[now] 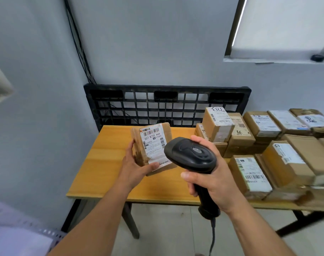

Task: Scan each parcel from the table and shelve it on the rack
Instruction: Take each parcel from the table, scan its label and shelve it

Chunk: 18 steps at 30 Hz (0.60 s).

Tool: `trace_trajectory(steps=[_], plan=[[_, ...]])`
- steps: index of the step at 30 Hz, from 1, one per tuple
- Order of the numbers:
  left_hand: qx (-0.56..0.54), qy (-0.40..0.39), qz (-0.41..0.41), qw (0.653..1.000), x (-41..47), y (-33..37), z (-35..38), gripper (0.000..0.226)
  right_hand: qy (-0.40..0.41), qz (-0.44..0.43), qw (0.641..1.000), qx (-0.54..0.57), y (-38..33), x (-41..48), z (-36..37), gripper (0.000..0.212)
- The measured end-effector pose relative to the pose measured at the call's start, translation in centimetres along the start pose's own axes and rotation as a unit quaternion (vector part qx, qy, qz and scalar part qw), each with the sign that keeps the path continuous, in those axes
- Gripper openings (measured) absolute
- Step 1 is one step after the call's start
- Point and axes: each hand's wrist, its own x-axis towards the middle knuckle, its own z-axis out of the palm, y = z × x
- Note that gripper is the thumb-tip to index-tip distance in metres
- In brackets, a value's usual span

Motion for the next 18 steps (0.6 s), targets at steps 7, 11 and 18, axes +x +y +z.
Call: trace_trajectory(steps=[7,11,18], plan=[[0.012,0.020,0.008,1.000,-3.4,0.0,-2.5,0.129,0.000,-0.010,1.000,-0.019,-1.0,-2.5,2.2,0.080],[-0.005,0.062,0.005,0.998,-6.6,0.6,-3.8,0.118,-0.014,-0.025,0.998,-0.051,-1.8,-3.3,3.1,0.085],[-0.031,0.170,0.020,0.985,-15.0,2.2,-5.6,0.082,-0.058,-0.043,0.996,-0.058,-2.1,-7.0,3.6,0.084]])
